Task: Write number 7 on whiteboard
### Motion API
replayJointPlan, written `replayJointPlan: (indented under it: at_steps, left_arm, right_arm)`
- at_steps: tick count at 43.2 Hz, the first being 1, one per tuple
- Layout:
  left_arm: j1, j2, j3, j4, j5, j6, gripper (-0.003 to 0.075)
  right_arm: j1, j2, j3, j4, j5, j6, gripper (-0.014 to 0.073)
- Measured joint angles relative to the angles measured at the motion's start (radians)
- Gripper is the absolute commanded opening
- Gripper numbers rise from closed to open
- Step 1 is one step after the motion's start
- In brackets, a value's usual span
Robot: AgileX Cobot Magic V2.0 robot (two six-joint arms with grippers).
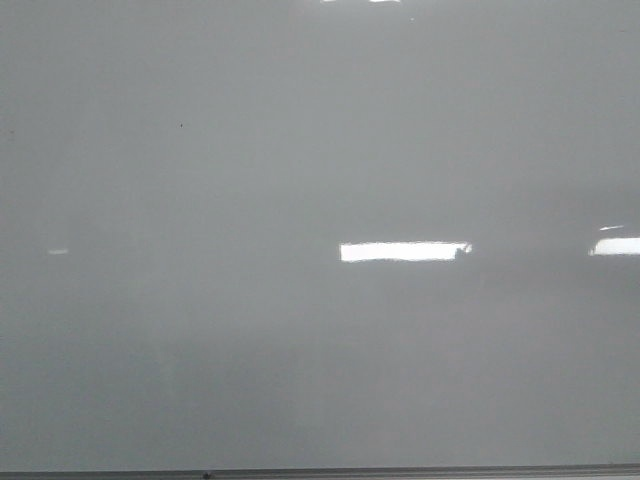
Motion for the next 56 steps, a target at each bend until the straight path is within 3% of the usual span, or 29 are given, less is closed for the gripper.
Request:
replayJointPlan:
  at_steps: [9,17,19,21,28,32,35,44,56]
  left_arm:
    - [0.000,0.162,-0.178,0.012,0.228,0.000,-0.0020]
    - [0.000,0.311,-0.198,0.016,0.251,0.000,0.0001]
    - [0.000,0.329,-0.198,0.017,0.246,0.000,0.0054]
    - [0.000,0.343,-0.198,0.019,0.238,0.000,0.0158]
    - [0.000,0.367,-0.198,0.019,0.220,0.000,0.0579]
    - [0.000,0.369,-0.198,0.019,0.202,0.000,0.0678]
    - [0.000,0.369,-0.198,0.019,0.180,0.000,0.0677]
    - [0.000,0.431,-0.199,-0.076,0.160,0.000,0.0634]
    - [0.000,0.869,-0.323,-0.167,0.173,0.000,0.0618]
  right_arm:
    - [0.000,0.195,-0.203,-0.002,0.147,0.000,-0.0069]
    - [0.000,0.347,-0.239,-0.002,0.148,0.000,-0.0061]
    - [0.000,0.367,-0.239,-0.002,0.148,0.000,-0.0033]
    - [0.000,0.381,-0.239,-0.002,0.148,0.000,0.0017]
    - [0.000,0.387,-0.239,-0.004,0.143,0.000,0.0362]
    - [0.000,0.387,-0.239,-0.004,0.143,0.000,0.0510]
    - [0.000,0.387,-0.239,-0.004,0.143,0.000,0.0565]
    - [0.000,0.387,-0.239,-0.004,0.142,0.000,0.0569]
    - [0.009,0.387,-0.239,-0.004,0.140,0.000,0.0569]
